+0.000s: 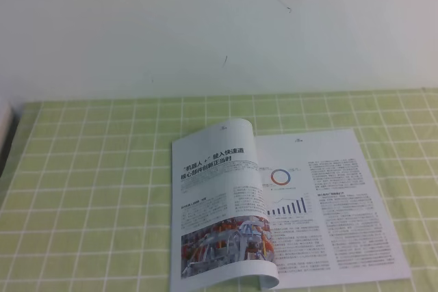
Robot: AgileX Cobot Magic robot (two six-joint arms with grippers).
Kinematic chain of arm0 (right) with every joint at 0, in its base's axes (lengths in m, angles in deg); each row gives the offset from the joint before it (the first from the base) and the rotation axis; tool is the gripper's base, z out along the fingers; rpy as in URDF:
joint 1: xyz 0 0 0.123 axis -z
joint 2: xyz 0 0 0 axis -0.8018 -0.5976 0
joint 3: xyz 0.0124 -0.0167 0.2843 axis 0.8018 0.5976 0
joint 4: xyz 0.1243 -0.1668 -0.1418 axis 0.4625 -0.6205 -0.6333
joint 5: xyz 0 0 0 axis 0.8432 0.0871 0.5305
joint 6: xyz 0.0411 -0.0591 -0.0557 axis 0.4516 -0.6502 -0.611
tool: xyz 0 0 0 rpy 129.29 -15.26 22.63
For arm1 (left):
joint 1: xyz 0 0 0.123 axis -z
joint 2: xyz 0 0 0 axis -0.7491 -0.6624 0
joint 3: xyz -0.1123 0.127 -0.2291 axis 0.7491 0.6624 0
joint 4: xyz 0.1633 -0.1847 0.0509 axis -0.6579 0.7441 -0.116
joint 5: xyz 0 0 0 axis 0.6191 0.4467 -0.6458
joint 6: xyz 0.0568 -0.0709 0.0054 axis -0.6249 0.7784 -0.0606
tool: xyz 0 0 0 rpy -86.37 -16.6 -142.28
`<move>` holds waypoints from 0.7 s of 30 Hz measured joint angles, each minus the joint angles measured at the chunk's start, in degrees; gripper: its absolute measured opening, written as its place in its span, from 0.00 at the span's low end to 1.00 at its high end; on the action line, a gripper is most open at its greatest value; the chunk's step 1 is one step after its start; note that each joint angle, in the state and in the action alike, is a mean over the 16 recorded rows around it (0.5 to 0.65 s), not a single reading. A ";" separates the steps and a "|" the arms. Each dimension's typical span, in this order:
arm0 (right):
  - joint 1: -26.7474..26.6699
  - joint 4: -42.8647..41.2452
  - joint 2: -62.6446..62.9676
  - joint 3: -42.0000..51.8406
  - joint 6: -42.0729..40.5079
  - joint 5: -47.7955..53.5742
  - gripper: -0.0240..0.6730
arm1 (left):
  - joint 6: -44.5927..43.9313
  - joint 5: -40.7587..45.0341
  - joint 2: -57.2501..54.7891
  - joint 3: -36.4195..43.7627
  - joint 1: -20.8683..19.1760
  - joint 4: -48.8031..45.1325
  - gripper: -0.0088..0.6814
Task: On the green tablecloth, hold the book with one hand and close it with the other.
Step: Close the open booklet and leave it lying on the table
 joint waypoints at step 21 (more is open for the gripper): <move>-0.04 21.86 -31.26 -1.10 -21.68 32.54 0.03 | 0.50 21.99 -31.02 -2.26 7.92 1.43 0.01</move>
